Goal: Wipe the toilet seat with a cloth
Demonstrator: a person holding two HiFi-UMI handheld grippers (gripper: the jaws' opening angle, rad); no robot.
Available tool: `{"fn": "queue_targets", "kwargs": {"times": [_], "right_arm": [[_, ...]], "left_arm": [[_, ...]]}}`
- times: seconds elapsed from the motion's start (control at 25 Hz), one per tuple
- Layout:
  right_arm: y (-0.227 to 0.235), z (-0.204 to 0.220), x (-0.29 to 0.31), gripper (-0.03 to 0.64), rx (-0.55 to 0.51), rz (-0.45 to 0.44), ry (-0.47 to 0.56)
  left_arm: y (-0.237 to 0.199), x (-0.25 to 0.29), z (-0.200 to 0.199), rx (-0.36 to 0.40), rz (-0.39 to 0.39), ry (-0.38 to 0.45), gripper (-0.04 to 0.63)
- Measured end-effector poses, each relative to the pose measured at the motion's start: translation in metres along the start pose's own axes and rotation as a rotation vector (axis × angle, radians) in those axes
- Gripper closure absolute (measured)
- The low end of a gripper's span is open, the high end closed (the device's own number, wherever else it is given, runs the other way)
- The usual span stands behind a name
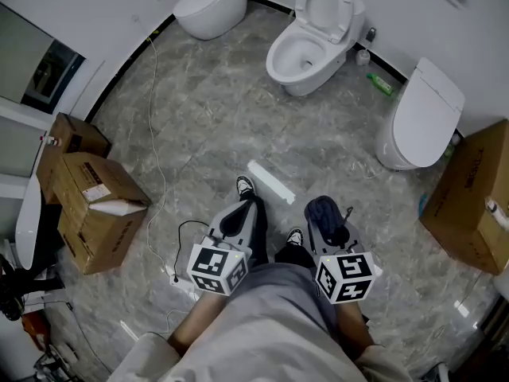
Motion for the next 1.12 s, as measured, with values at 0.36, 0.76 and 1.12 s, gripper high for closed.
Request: {"fn": "queue_targets", "kwargs": {"times": [0.36, 0.76, 1.12], "right_arm": [[-0.018, -0.082, 0.071, 0.523, -0.044, 0.025, -0.042], [-0.085, -0.212, 0.182, 0.523, -0.064, 0.037, -0.026], [-0.136, -0.294, 0.250, 0.523, -0.085, 0.048, 0.017]], "left_arm": [[-0.085, 0.050, -0.056, 0.065, 0.040, -0.001, 0.588], [-0.250, 0.077, -0.155, 0.105, 0.065, 0.006, 0.588], [-0.330, 0.096, -0.235, 0.142, 0.155, 0.075, 0.588]]}}
Point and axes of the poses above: the fingertips, and each gripper's own axes: x forward along the fingers, y to its right, z out of its underside, the point moved 8 cm from there along -x, backward along the fingers, and after that the axes turned 15 degrees about -y, right-handed, at the moved point
